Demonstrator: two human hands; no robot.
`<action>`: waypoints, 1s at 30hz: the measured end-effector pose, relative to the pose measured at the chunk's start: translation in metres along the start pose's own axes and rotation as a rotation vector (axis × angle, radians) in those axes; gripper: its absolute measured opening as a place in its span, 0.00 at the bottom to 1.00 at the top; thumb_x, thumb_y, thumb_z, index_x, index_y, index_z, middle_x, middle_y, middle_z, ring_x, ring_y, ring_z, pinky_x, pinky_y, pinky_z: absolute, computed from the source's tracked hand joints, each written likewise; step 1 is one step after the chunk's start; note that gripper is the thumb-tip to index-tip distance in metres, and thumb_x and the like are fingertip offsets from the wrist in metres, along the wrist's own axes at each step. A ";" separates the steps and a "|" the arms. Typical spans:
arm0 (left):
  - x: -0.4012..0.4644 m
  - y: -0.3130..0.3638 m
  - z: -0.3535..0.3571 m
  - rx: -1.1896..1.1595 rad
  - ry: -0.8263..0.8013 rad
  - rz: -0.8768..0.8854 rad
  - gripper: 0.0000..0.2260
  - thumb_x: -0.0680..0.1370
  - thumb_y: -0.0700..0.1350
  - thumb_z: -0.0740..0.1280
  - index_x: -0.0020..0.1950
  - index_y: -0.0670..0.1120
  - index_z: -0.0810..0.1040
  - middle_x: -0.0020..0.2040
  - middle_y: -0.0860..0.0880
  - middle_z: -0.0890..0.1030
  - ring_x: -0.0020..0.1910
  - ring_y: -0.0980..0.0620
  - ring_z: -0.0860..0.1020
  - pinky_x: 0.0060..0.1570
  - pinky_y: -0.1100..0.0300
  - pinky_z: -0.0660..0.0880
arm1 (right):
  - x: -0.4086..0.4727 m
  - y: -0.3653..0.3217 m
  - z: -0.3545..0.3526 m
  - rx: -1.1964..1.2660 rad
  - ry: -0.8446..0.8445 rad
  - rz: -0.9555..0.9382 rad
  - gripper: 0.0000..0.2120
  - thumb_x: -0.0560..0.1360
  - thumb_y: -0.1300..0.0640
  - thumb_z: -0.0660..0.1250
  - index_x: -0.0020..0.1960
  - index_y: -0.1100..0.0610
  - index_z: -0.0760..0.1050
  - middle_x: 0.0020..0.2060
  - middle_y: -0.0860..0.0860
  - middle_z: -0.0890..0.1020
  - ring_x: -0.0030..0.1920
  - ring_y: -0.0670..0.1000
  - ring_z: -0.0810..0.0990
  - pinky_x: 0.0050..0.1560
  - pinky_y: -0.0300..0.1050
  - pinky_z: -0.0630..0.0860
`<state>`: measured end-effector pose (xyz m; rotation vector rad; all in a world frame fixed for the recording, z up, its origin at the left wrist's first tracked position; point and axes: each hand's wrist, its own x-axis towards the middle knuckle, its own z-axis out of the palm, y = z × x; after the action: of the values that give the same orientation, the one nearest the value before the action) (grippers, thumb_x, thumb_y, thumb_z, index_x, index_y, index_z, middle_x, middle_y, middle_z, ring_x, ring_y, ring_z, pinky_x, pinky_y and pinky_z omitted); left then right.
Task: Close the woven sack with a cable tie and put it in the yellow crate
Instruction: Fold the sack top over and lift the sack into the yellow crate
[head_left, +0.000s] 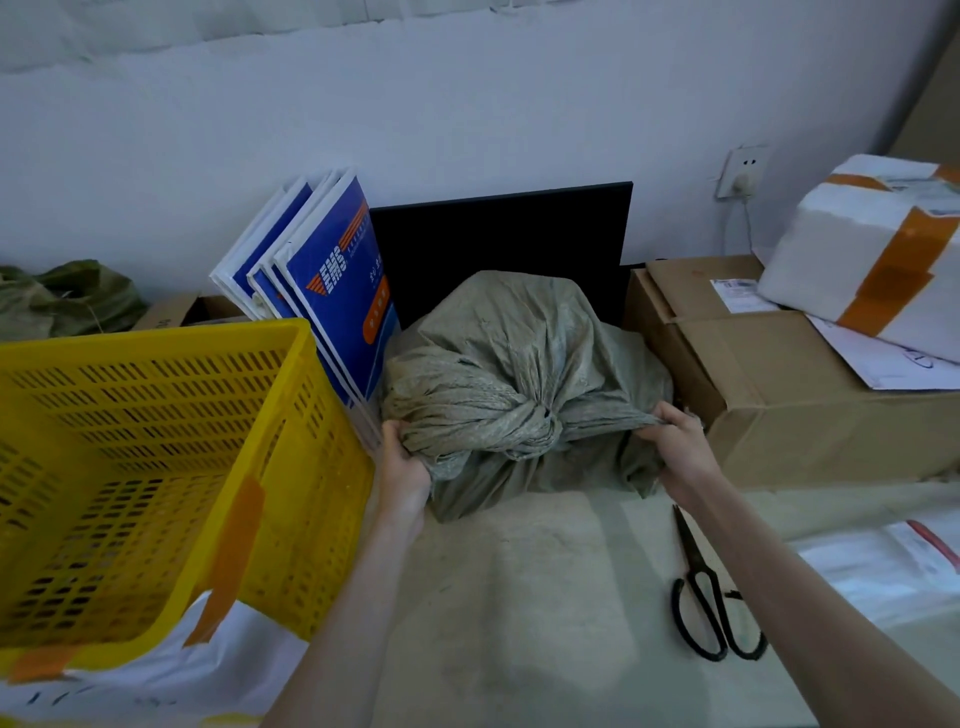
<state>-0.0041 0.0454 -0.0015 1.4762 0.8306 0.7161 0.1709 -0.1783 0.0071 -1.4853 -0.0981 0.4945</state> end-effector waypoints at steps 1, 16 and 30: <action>-0.002 0.005 0.000 -0.005 0.004 -0.001 0.14 0.77 0.41 0.68 0.49 0.60 0.69 0.57 0.48 0.77 0.57 0.49 0.75 0.56 0.51 0.74 | -0.002 -0.002 -0.001 0.014 -0.020 -0.009 0.19 0.72 0.73 0.59 0.30 0.55 0.60 0.29 0.52 0.67 0.33 0.50 0.67 0.34 0.44 0.61; -0.033 0.099 -0.004 -0.191 0.063 0.343 0.14 0.75 0.32 0.68 0.47 0.50 0.71 0.49 0.49 0.79 0.49 0.54 0.78 0.55 0.46 0.75 | -0.018 -0.045 -0.009 0.314 -0.153 -0.153 0.20 0.72 0.74 0.56 0.29 0.54 0.63 0.31 0.52 0.72 0.35 0.52 0.72 0.36 0.45 0.65; -0.055 0.176 -0.022 -0.437 0.064 0.635 0.21 0.78 0.29 0.64 0.51 0.58 0.74 0.52 0.57 0.81 0.55 0.55 0.78 0.55 0.54 0.76 | -0.044 -0.135 0.013 0.397 -0.288 -0.451 0.20 0.71 0.75 0.56 0.30 0.53 0.63 0.35 0.53 0.69 0.35 0.49 0.70 0.31 0.40 0.68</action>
<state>-0.0376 0.0107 0.1773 1.3114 0.2044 1.3289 0.1617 -0.1831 0.1493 -0.9559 -0.5209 0.3311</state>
